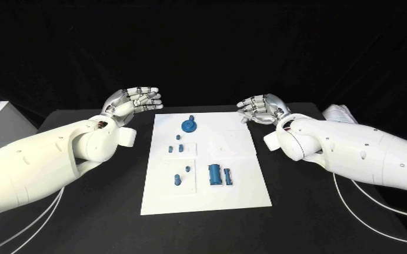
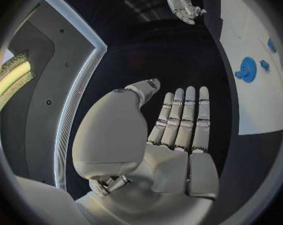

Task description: Assemble the parts on the task board

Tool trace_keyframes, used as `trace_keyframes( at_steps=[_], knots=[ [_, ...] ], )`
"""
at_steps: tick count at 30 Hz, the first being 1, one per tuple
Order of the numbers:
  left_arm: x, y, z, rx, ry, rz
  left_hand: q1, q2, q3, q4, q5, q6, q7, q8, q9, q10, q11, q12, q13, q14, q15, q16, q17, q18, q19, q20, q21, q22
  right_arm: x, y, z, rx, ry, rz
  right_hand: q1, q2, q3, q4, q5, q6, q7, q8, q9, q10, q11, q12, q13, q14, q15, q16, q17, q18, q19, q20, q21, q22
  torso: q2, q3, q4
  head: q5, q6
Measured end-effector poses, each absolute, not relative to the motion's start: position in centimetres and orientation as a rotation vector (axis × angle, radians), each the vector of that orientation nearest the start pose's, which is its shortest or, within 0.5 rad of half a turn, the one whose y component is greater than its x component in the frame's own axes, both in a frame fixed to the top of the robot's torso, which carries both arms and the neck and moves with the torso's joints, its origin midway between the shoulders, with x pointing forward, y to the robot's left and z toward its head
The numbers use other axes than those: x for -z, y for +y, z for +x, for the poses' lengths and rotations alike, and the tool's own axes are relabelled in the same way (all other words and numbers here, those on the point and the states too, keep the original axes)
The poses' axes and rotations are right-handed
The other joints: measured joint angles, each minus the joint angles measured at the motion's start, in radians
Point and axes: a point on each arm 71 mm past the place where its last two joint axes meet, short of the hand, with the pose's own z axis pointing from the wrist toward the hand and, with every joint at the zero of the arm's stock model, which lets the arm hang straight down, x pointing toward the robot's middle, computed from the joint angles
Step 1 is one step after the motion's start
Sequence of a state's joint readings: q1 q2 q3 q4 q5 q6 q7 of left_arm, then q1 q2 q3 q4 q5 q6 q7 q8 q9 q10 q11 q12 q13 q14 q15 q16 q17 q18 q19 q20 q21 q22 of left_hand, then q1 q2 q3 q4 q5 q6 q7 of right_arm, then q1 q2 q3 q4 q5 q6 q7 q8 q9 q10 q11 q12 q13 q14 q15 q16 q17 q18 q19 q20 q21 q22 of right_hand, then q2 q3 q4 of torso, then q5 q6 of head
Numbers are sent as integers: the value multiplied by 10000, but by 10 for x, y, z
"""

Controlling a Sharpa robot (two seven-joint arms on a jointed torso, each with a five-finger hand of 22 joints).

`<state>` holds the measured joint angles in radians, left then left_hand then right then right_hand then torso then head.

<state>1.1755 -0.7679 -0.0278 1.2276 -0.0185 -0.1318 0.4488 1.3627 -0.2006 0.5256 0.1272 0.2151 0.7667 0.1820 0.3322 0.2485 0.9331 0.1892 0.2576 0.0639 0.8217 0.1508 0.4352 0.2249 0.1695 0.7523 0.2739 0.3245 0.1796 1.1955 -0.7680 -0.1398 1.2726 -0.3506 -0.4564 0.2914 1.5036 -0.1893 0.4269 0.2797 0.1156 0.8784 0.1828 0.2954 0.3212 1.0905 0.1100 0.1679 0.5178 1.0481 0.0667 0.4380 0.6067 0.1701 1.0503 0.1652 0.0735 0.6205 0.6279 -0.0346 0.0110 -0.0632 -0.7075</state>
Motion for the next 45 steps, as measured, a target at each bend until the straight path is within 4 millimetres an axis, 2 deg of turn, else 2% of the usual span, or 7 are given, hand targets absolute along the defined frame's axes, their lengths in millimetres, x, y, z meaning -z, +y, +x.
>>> trace_keyframes(
  at_steps=[7, 10, 16, 19, 23, 29, 45],
  knots=[
    [210, 259, 540, 15045, 13016, -11440, 0, 0, -99, 11, 0, 79, -77, -231, -238, 38, 38, -931, 1, -195, 195, -1235, -244, 0, -125, 124, -1100, -721, 229, -254, 537, -11139, 14566, 8849, -842, -359, 1010, -699, -33, 56, 95, -619, -188, 337, 255, -1000, -3200, 147, 370, -2114, -1603, 0, -450, 462, -79, -2730, -206, 16, -10, 116, 247],
    [211, 260, 539, 15019, 13016, -11459, -1056, 579, -1551, -341, -599, -1990, -562, -1101, -864, -2480, -464, -1411, -178, -2403, -252, -2129, -800, -361, -2105, -629, -1721, -1036, 229, -254, 536, -11158, 14558, 8867, -2140, 262, -411, -1359, -355, -2374, -379, -1296, -1028, -632, -56, -1202, -3894, -700, 86, -2820, -2908, -327, -2033, -70, -279, -3836, -215, 16, -8, 120, 258],
    [215, 252, 532, 15039, 13147, -11575, -3901, 1487, -3898, -934, -1581, -5587, -1356, -2506, -1888, -6825, -1373, -2151, -467, -6091, -1051, -3540, -1718, -1102, -5538, -1970, -2687, -1519, 231, -242, 526, -11526, 14536, 9184, -5024, 1300, -2855, -2268, -865, -6438, -1305, -2346, -2413, -5860, -718, -1482, -4717, -6216, -388, -3813, -4911, -1170, -7318, -1069, -537, -5342, -324, 80, -28, 255, 459],
    [217, 242, 525, 15063, 13211, -11658, -7127, 1694, -4441, -1068, -1810, -6421, -1543, -2835, -2128, -7829, -1587, -2319, -540, -6943, -1236, -3866, -1928, -1333, -6329, -2283, -2912, -1627, 233, -230, 515, -11907, 14433, 9515, -7582, 1541, -3429, -2487, -964, -7394, -1516, -2595, -2737, -7901, -874, -1567, -4899, -7950, -504, -4046, -5379, -1354, -8613, -1308, -601, -5691, -471, 154, -52, 392, 683],
    [220, 227, 513, 14941, 13230, -11820, -10230, 1846, -4823, -1175, -1957, -7023, -1678, -3075, -2297, -8551, -1742, -2430, -582, -7554, -1367, -4101, -2081, -1488, -6906, -2506, -3060, -1707, 231, -210, 496, -12532, 14046, 10192, -11106, 1711, -3837, -2634, -1020, -8066, -1667, -2765, -2970, -9359, -983, -1567, -5032, -9178, -581, -4199, -5713, -1408, -9530, -1475, -649, -5942, -657, 249, -82, 546, 922],
    [226, 203, 487, 14365, 13180, -12152, -12397, 1952, -5069, -1236, -2035, -7399, -1752, -3190, -2417, -9045, -1853, -2490, -610, -7950, -1450, -4237, -2189, -1489, -7254, -2686, -3141, -1760, 227, -190, 471, -12895, 13334, 11272, -13613, 1830, -4078, -2749, -1065, -8512, -1784, -2852, -3127, -10352, -1058, -1609, -5126, -10008, -639, -4260, -5939, -1563, -10135, -1613, -681, -6109, -794, 325, -105, 625, 1059],
    [227, 191, 462, 12552, 12516, -12402, -13567, 2013, -5215, -1273, -2083, -7614, -1820, -3288, -2475, -9295, -1891, -2541, -630, -8181, -1505, -4288, -2240, -1488, -7488, -2738, -3186, -1787, 226, -192, 462, -12316, 12448, 12162, -14995, 1906, -4213, -2810, -1103, -8746, -1833, -2920, -3204, -10861, -1109, -1645, -5169, -10430, -669, -4315, -6056, -1561, -10456, -1650, -686, -6196, -835, 346, -110, 632, 1075]
  ],
)
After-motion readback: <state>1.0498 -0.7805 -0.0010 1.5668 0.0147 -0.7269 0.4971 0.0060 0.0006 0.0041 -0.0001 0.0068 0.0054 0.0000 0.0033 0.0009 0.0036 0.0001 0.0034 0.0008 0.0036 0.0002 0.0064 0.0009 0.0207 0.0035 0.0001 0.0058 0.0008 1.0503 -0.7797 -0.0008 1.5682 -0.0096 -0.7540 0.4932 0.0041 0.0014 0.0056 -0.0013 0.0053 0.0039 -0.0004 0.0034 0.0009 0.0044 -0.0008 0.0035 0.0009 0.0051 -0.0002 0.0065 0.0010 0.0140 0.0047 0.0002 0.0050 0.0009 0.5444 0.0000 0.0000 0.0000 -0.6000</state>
